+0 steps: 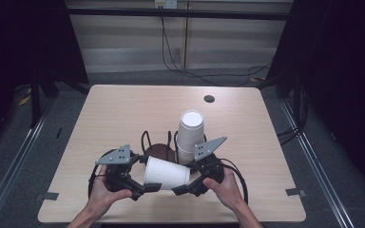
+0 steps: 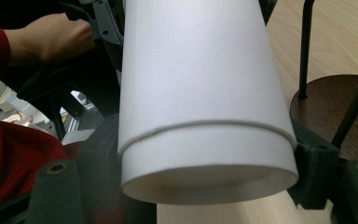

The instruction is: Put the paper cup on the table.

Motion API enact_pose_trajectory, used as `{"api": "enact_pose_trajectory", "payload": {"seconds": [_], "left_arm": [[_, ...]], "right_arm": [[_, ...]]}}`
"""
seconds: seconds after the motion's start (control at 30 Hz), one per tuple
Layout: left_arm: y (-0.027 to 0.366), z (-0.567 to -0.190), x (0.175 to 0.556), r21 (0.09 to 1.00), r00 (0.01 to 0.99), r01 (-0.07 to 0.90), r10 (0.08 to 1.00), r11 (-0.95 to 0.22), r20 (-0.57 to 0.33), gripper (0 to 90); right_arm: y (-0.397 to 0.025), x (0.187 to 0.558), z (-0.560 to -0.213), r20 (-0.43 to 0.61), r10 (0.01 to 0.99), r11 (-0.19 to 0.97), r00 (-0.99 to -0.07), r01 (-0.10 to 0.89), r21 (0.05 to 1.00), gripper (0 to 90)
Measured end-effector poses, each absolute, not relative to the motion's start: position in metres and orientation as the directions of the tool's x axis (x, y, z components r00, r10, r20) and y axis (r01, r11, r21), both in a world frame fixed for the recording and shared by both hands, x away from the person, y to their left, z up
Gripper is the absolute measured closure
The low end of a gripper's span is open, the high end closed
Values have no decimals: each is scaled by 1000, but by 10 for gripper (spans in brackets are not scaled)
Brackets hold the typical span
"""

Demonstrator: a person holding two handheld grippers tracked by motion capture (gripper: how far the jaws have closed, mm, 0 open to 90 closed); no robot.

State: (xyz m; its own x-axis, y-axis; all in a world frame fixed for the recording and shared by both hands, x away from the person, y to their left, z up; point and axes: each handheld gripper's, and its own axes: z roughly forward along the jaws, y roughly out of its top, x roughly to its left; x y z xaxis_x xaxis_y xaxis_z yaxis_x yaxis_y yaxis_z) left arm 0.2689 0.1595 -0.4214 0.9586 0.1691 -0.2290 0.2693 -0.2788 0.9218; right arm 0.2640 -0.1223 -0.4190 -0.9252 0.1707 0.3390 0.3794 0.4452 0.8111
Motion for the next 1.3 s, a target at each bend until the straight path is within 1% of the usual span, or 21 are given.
{"api": "enact_pose_trajectory", "payload": {"seconds": [0.23,0.37,0.53,0.7,0.83,0.93,1.0,1.13,1.3], "left_arm": [[159,-423,270,920,959,276,135,-277,-247,40],[160,-423,273,908,959,280,118,-311,-256,59],[163,-420,276,910,955,295,96,-291,-279,100],[164,-419,277,900,953,304,93,-311,-290,128],[164,-416,276,901,952,305,98,-307,-289,136],[165,-414,277,902,954,298,109,-312,-278,137],[166,-413,278,895,951,308,133,-322,-279,137],[169,-414,279,890,946,322,148,-324,-289,137],[172,-413,278,886,943,329,166,-328,-288,136]], "right_arm": [[-120,263,-419,332,163,455,-929,370,810,264],[-119,262,-419,326,164,471,-931,365,803,264],[-120,263,-417,320,174,458,-931,364,811,252],[-118,263,-421,322,196,476,-926,377,794,230],[-118,263,-421,318,199,465,-927,375,802,217],[-120,262,-420,310,224,448,-924,380,809,171],[-121,263,-422,307,246,443,-920,388,809,148],[-124,263,-422,313,249,435,-916,395,809,147],[-127,263,-420,294,277,420,-915,390,819,145]]}}
